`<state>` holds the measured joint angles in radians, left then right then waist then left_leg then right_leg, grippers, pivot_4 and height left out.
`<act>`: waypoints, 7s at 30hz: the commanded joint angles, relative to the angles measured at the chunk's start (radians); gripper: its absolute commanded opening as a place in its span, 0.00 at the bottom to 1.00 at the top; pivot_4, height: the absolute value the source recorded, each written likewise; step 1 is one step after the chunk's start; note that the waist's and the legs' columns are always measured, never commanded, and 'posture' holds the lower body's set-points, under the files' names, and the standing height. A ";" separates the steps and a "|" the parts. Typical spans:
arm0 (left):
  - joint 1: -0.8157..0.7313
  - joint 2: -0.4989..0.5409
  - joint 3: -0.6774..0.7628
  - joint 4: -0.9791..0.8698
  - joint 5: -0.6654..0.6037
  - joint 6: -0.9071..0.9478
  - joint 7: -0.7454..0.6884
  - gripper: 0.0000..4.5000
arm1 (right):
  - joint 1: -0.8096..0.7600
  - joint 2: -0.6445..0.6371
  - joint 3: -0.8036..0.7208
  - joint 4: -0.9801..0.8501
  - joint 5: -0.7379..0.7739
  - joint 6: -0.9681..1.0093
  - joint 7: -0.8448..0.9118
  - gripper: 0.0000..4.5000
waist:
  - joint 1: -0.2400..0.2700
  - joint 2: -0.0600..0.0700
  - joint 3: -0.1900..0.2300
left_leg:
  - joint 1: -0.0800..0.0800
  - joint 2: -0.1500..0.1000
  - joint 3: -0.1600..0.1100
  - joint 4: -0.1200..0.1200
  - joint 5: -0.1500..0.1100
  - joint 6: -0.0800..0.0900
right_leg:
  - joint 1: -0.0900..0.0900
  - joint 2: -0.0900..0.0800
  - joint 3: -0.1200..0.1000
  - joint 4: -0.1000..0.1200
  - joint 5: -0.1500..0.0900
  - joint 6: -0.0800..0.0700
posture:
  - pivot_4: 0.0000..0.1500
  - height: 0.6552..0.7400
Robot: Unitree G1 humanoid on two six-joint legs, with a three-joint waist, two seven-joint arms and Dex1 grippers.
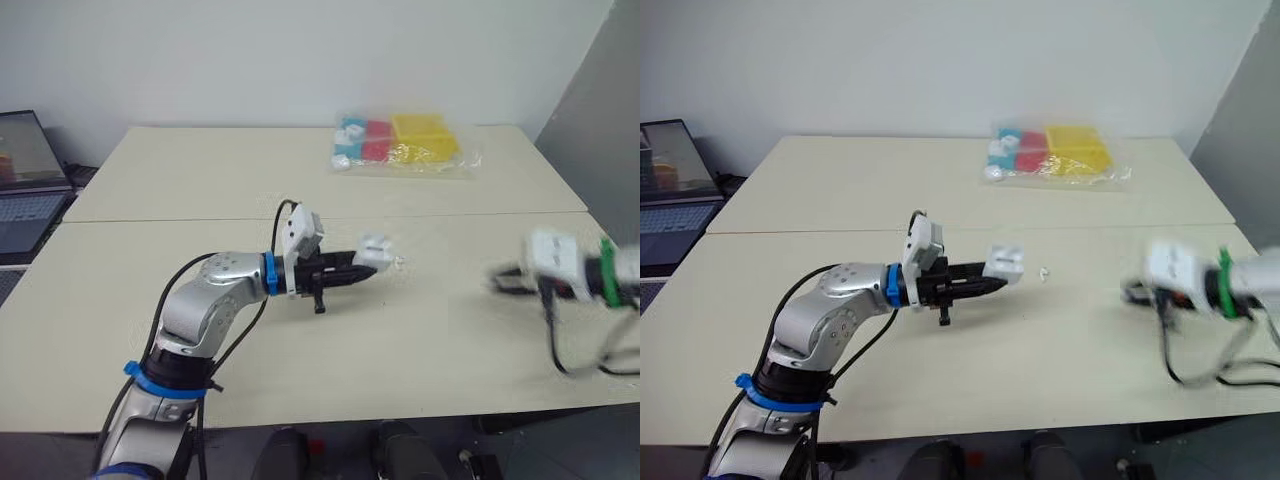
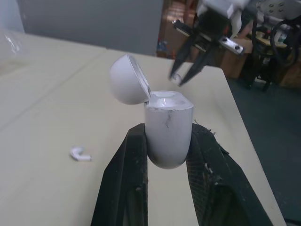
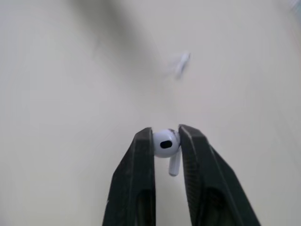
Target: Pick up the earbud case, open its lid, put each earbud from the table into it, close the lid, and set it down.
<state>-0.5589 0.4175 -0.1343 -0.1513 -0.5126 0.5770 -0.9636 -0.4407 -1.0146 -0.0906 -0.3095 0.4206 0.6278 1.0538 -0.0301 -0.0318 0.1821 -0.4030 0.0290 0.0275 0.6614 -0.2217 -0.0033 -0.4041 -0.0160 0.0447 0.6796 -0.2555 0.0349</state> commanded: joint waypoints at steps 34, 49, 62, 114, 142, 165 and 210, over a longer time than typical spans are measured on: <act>-0.165 -0.163 0.086 0.131 0.033 -0.194 0.147 0.16 | -0.237 0.717 -0.128 -0.287 0.452 0.426 -0.935 0.09 | 0.000 0.000 -0.001 | -0.025 -0.001 -0.001 0.001 0.000 0.001 | -0.018 -0.001 -0.003 -0.006 0.006 0.004 | 1.00 1.00; -0.160 -0.161 0.085 0.128 0.021 -0.187 0.138 0.16 | -0.252 0.665 -0.137 -0.242 0.461 0.380 -0.935 0.09 | 0.001 0.000 -0.001 | -0.025 -0.001 -0.001 0.000 0.000 0.001 | -0.018 -0.001 -0.003 -0.006 0.006 0.004 | 1.00 1.00; -0.160 -0.160 0.088 0.121 -0.006 -0.177 0.127 0.16 | -0.229 0.673 -0.129 -0.247 0.493 0.390 -0.952 0.09 | 0.001 0.000 -0.001 | -0.025 -0.001 -0.001 0.000 0.000 0.001 | -0.018 -0.001 -0.003 -0.007 0.005 0.005 | 1.00 1.00; -0.151 -0.105 0.120 0.133 -0.030 -0.160 0.083 0.16 | -0.213 0.388 -0.172 -0.180 0.646 0.429 -0.724 0.69 | 0.001 0.000 0.000 | -0.027 -0.001 -0.002 -0.001 0.000 0.001 | -0.017 -0.001 -0.004 -0.013 0.005 0.006 | 1.00 1.00; -0.063 -0.027 0.155 0.043 -0.026 -0.140 0.146 0.16 | 0.027 0.676 0.142 0.323 -0.091 -0.035 -0.764 1.00 | 0.000 0.000 0.000 | -0.029 0.000 0.000 0.000 -0.001 0.002 | -0.018 0.000 -0.002 -0.017 0.010 0.010 | 1.00 1.00; -0.083 -0.045 0.144 0.064 -0.015 -0.151 0.117 0.16 | 0.094 0.674 0.186 0.399 -0.264 -0.214 -0.623 0.09 | -0.001 0.000 -0.001 | -0.026 0.000 0.001 0.000 -0.001 0.002 | -0.016 0.001 -0.001 -0.017 0.013 0.007 | 1.00 1.00; 0.016 -0.040 0.148 -0.038 -0.041 -0.090 0.133 0.16 | 0.310 -0.281 0.240 0.526 -0.480 -0.706 0.321 0.17 | 0.006 0.002 0.000 | -0.013 -0.001 0.002 0.001 -0.001 0.002 | -0.001 -0.002 -0.001 -0.020 0.008 0.008 | 1.00 1.00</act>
<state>-0.5269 0.3706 0.0041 -0.1580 -0.5317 0.4928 -0.8234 -0.1542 -1.2951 0.1505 0.2246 -0.0673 -0.1034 1.3523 -0.0236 -0.0299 0.1817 -0.4155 0.0276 0.0290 0.6623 -0.2225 -0.0013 -0.4056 -0.0181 0.0432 0.6600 -0.2470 0.0432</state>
